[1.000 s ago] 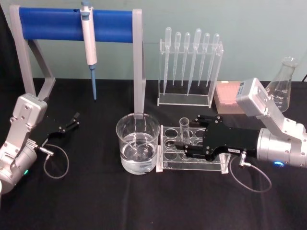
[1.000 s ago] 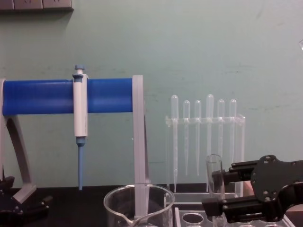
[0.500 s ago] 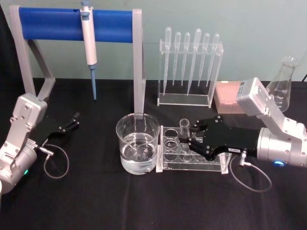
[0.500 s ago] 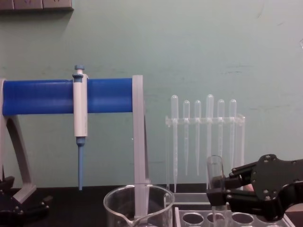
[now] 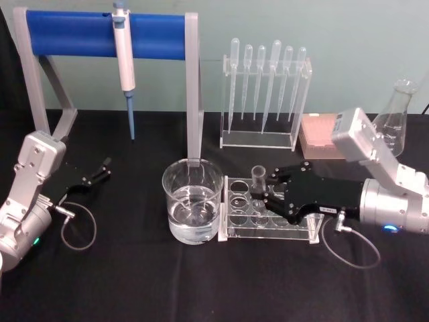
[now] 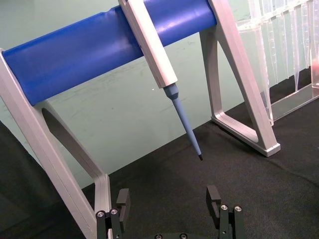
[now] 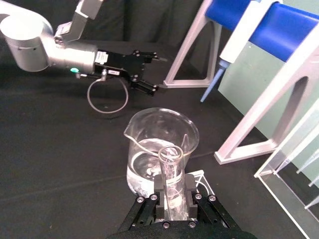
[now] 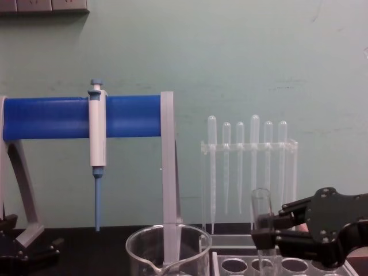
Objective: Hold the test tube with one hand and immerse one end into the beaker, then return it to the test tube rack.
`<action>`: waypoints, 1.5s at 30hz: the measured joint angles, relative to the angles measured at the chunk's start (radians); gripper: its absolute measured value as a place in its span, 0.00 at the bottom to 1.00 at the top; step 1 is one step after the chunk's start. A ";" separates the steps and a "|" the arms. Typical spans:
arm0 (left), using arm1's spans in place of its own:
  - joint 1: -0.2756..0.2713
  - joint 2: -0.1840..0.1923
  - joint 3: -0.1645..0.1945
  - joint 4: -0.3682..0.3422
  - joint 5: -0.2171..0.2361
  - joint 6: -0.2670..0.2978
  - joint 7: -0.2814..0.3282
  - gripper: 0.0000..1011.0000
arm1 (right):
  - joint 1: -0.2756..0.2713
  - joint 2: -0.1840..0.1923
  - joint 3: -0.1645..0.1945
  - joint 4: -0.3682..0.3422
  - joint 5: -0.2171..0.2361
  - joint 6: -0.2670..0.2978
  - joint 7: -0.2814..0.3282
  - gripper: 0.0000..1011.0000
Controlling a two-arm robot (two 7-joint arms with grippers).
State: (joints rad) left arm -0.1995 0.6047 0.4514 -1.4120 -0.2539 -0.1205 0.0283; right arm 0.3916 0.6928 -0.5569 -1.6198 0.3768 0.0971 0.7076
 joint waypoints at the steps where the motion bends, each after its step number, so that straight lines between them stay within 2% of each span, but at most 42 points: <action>1: 0.000 0.000 0.000 0.000 0.000 0.000 0.000 0.99 | 0.000 0.000 0.006 0.004 0.011 0.006 0.000 0.24; 10: 0.000 0.000 0.000 0.000 0.000 0.000 0.000 0.99 | 0.001 0.003 0.037 0.002 0.077 0.043 -0.011 0.24; 14: 0.000 0.000 0.000 0.000 0.000 0.000 0.000 0.99 | 0.007 0.007 0.043 -0.004 0.092 0.051 -0.013 0.24; 30: 0.000 0.000 0.000 0.000 0.000 0.000 0.000 0.99 | 0.039 0.053 0.073 -0.060 0.206 0.125 -0.015 0.24; 40: 0.000 0.000 0.000 0.000 0.000 0.000 0.000 0.99 | 0.079 0.073 0.073 -0.092 0.236 0.149 -0.021 0.24; 45: 0.000 0.000 0.000 0.000 0.000 0.000 0.000 0.99 | 0.106 0.081 0.062 -0.103 0.246 0.164 -0.031 0.24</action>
State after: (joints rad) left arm -0.1995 0.6046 0.4514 -1.4120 -0.2539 -0.1205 0.0283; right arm 0.4974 0.7738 -0.4951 -1.7226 0.6231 0.2616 0.6768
